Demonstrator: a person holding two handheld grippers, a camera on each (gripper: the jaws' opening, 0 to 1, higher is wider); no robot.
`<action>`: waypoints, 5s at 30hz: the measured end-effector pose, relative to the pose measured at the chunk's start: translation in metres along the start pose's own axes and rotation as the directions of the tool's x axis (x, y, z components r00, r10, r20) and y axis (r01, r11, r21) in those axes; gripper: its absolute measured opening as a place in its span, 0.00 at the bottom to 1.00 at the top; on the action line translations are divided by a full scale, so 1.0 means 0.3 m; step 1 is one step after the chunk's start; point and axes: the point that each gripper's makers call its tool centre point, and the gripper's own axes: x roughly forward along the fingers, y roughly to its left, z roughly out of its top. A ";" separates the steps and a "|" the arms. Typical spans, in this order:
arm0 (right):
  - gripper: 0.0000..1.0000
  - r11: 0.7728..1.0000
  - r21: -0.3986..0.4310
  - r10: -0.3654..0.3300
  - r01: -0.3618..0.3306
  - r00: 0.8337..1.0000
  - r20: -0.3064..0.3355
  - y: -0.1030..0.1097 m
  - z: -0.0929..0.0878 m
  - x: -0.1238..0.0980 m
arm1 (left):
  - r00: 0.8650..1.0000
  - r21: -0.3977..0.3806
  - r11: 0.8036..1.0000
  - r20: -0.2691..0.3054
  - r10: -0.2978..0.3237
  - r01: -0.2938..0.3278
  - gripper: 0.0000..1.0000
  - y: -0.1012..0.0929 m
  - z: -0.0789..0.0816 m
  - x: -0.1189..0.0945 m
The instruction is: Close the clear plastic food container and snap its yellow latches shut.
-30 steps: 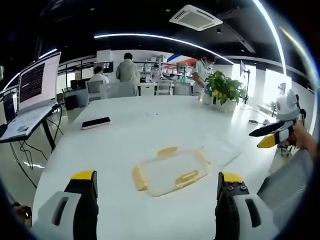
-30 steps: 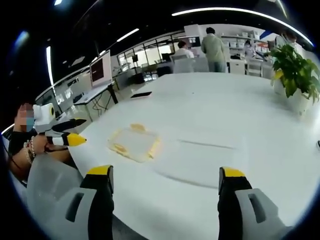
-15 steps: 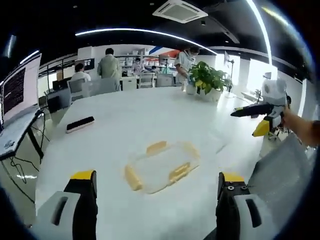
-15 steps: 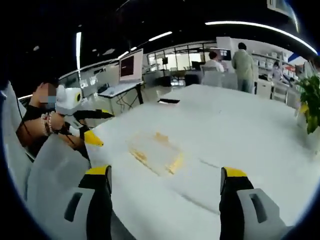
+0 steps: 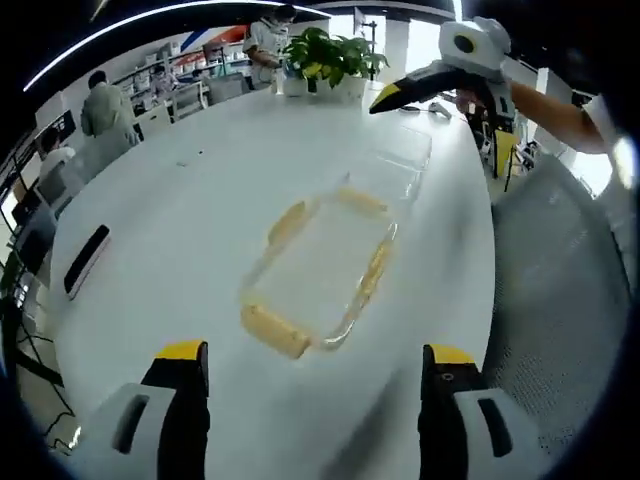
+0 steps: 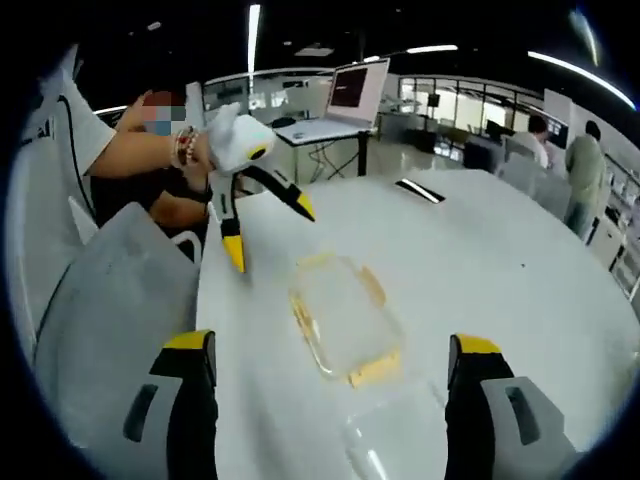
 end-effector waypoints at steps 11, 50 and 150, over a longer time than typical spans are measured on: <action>0.81 0.995 -0.073 0.047 -0.068 0.966 -0.253 -0.134 -0.102 0.110 | 0.990 0.204 0.972 -0.095 -0.102 0.119 0.66 0.093 0.002 0.095; 0.37 0.961 -0.165 0.067 -0.221 0.767 -0.639 -0.149 -0.321 0.192 | 0.948 0.360 0.890 -0.248 -0.198 0.280 0.34 0.047 0.010 0.153; 0.36 0.955 -0.202 0.067 -0.219 0.818 -0.571 -0.327 -0.548 -0.479 | 0.920 0.336 0.904 -0.369 -0.130 0.263 0.33 -0.272 0.622 0.341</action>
